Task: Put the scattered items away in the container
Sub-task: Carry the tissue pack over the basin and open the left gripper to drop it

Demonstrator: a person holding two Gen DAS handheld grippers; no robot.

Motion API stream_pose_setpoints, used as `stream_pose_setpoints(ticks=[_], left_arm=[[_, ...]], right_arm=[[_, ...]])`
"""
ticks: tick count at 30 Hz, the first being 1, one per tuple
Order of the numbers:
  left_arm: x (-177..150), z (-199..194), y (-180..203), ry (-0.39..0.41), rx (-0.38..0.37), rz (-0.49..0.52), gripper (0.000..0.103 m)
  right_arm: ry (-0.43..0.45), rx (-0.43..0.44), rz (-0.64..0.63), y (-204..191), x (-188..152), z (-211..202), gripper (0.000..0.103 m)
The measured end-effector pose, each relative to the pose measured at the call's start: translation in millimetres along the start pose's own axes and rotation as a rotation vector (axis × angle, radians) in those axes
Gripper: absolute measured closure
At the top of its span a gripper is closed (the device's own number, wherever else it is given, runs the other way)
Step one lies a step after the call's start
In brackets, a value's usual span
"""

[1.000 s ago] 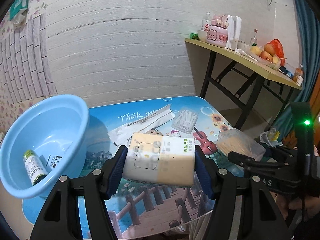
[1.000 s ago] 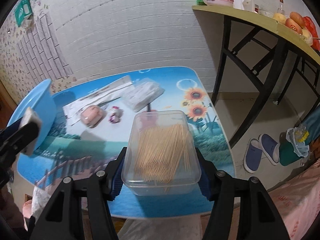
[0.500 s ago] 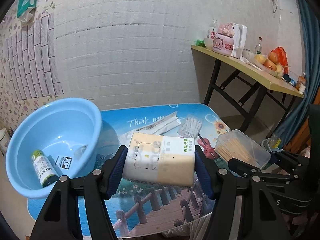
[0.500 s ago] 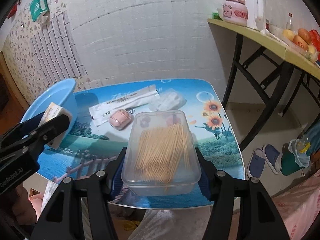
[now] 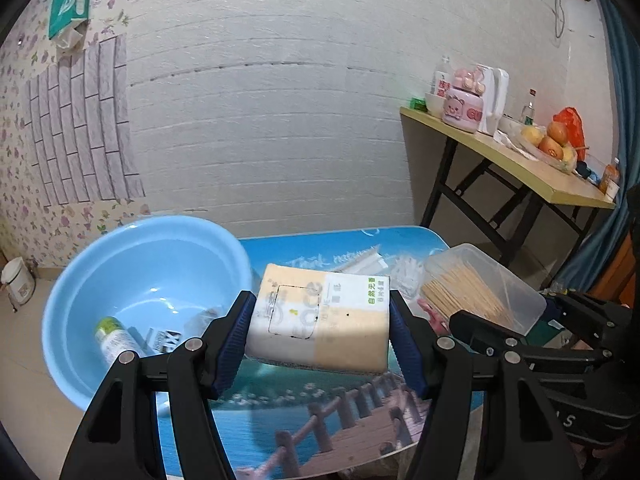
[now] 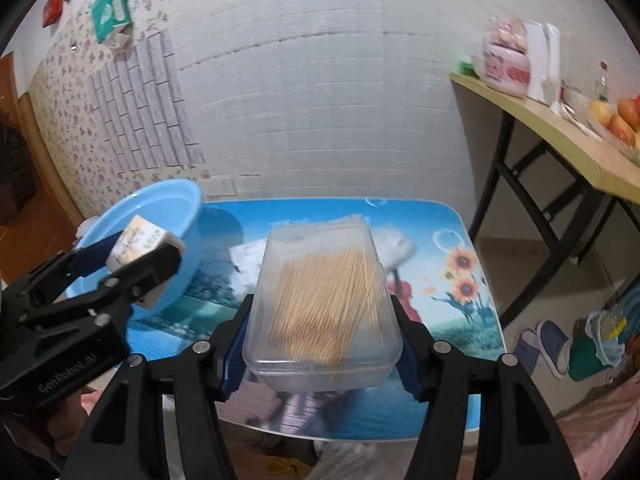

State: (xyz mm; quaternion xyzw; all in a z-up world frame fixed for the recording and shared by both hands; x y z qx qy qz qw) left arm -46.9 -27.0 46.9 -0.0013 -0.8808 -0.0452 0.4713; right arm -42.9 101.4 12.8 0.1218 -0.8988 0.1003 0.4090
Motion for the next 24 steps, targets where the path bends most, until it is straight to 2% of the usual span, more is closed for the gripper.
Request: stream_pose_setpoints(ticks=[11,24], left_arm=[[19,-16,-65,0.048,0.099,-0.037,0.040],[8,-2,-154,0.020,0.224,-0.086,0.040]], right_arm=[[0.037,0.079,-0.074,-61,36,13,0.040],[-0.002,0.127,-0.136,-117,52,54,0.040]])
Point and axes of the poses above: each gripper's, at about its wrist camera, not at the fingertips, and z roughly the way its jaws point, y to its right, x to its top, the point moved 6 cm from there along z, roughly the way its jaws point, and after that the axes turned 3 degrees about y, right-handed, at the moved point
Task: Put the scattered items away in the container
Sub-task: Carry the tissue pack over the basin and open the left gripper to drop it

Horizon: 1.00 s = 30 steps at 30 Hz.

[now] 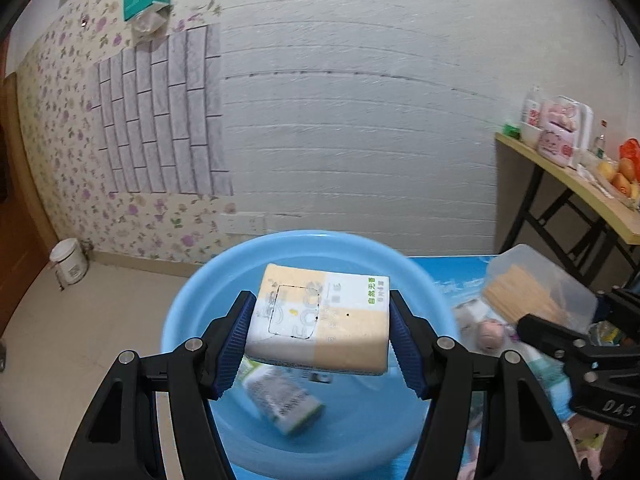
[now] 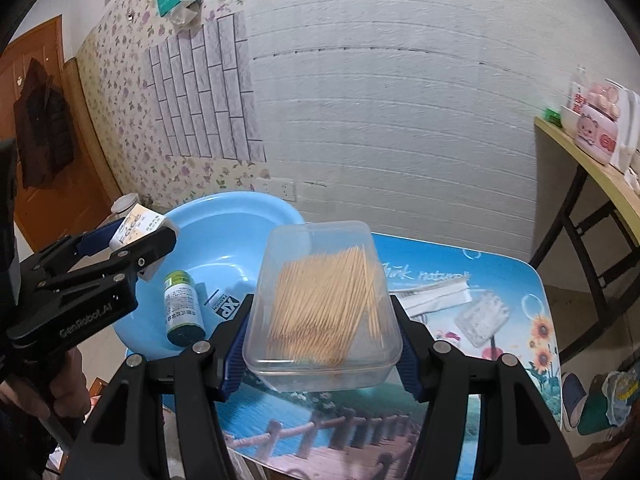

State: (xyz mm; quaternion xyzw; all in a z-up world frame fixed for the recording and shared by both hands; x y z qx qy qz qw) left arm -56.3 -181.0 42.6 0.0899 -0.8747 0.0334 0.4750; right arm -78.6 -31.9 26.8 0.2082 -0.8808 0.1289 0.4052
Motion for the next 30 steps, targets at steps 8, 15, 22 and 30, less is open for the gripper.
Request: stream_pose_setpoints(ticks=[8,15,22,30], left_arm=[[-6,24,-26,-0.034,0.032,-0.012,0.040],[-11,38,-38,-0.057,0.038,-0.021,0.040],[-11,42,-41,-0.070,0.037,-0.025,0.027],[-11,39,-47,-0.059,0.043,-0.019,0.027]], right_arm=[[-0.019,0.010,-0.018,-10,3,16,0.040],[-0.043,0.029,-0.038,-22,1,28,0.040],[-0.045,0.038,-0.052,-28,5,34,0.040],[-0.058,0.051,-0.064,-32,2,41,0.040]])
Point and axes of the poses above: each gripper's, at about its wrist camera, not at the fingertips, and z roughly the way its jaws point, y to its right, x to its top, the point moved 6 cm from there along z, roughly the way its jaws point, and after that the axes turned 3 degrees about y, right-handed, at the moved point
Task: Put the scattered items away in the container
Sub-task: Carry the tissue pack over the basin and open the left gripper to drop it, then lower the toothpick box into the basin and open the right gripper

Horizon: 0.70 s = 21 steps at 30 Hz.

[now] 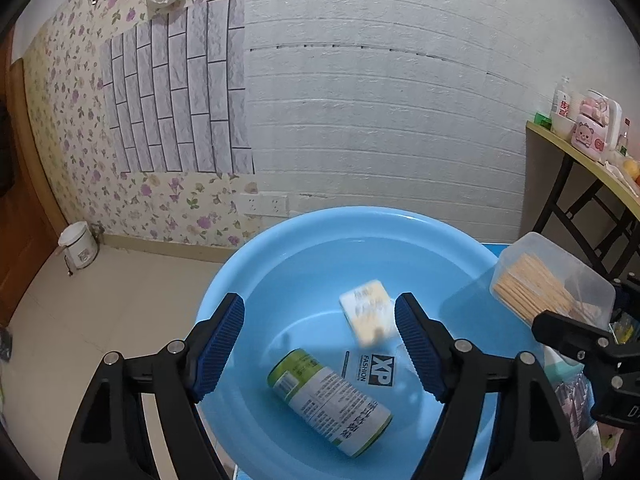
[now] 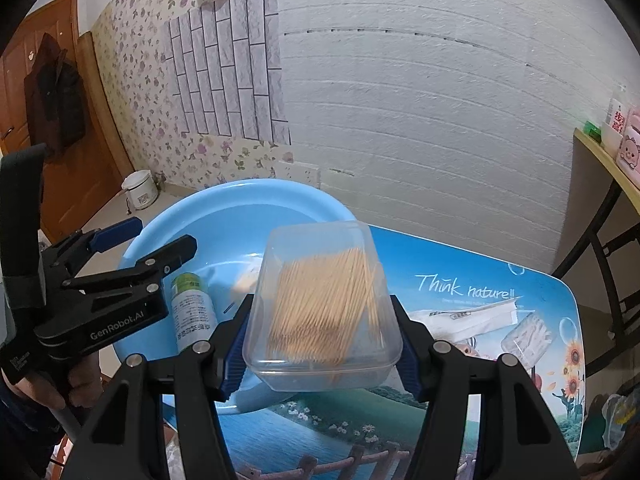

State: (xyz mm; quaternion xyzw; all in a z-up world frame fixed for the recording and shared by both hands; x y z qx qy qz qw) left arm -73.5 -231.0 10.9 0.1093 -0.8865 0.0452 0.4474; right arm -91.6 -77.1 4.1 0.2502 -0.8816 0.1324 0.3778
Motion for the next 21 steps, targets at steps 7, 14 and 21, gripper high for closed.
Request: stream_pose_setpoints(ticks=[7,14,21], left_arm=[[-1,-4,-5,0.012,0.012,0.000,0.027],[-2,-9,-13,0.015,0.031,0.001,0.027],[-2,-18,-27,0.023,0.058,-0.018,0.027]], right_arm=[[-0.002,0.006,-0.015,-1,0,0,0.040],[-0.002,0.020,-0.034,-6,2,6,0.040],[0.016,0.090,-0.049,-19,8,13,0.039]])
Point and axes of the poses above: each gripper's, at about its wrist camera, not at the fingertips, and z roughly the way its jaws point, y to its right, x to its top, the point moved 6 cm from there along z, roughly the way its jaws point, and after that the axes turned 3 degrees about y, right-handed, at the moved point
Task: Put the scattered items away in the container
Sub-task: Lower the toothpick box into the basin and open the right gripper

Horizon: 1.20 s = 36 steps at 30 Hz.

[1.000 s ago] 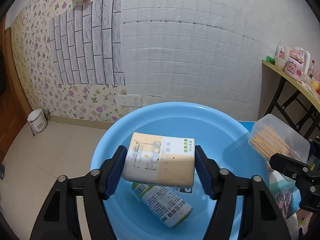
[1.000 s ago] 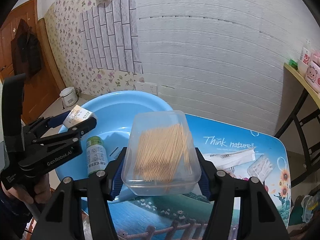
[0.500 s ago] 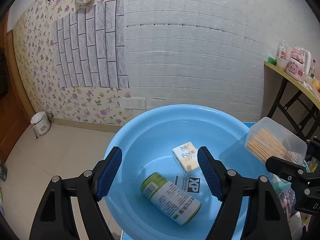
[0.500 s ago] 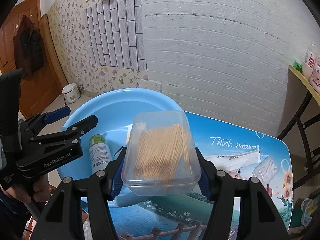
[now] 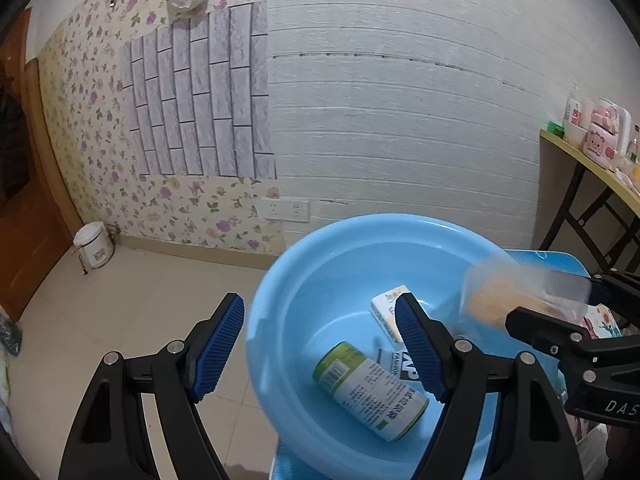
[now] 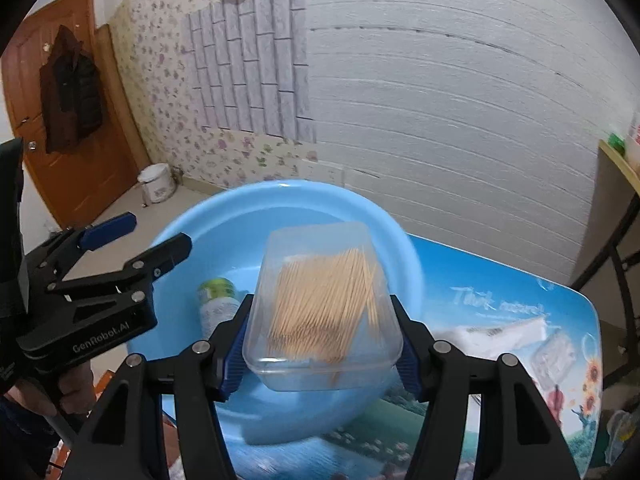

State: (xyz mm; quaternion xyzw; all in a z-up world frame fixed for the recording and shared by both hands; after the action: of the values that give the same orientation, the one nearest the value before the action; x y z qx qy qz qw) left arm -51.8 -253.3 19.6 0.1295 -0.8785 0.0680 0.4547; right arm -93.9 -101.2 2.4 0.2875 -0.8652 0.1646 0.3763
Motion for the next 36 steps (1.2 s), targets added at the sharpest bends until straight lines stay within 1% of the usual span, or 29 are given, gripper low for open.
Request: stream_pose_setpoints(ticks=[1,2,4,9,13,21,29,32,36], left_arm=[[-1,-1,-1,0.000,0.002,-0.003,0.027],[-1,-2,-3,0.000,0.006,-0.007,0.026],[-3,-4,-8,0.000,0.010,-0.020,0.021],[-7,-10,-7,-0.005,0.015,-0.024,0.021],[-3,-14,-5,0.005,0.010,-0.018,0.021],[0,-26,9,0.012,-0.001,-0.011,0.021],[-2,-41,48,0.014,-0.038,0.014,0.019],[-4,-46,63,0.015,-0.053,0.025,0.016],[-8,-53,86,0.017,-0.083,0.043,0.013]], right_arm=[[0.008,0.000,-0.005,-1,1,-1,0.032],[0.022,-0.005,-0.009,-1,3,-3,0.021],[0.046,-0.014,-0.015,-1,5,-10,0.013],[0.042,-0.020,-0.013,2,6,-16,0.013],[0.045,-0.023,-0.013,3,6,-23,0.013],[0.063,-0.039,0.021,10,0,-39,0.013],[0.073,-0.080,0.087,46,-19,-67,0.013],[0.082,-0.103,0.126,65,-29,-80,0.013],[0.092,-0.138,0.141,86,-41,-95,0.013]])
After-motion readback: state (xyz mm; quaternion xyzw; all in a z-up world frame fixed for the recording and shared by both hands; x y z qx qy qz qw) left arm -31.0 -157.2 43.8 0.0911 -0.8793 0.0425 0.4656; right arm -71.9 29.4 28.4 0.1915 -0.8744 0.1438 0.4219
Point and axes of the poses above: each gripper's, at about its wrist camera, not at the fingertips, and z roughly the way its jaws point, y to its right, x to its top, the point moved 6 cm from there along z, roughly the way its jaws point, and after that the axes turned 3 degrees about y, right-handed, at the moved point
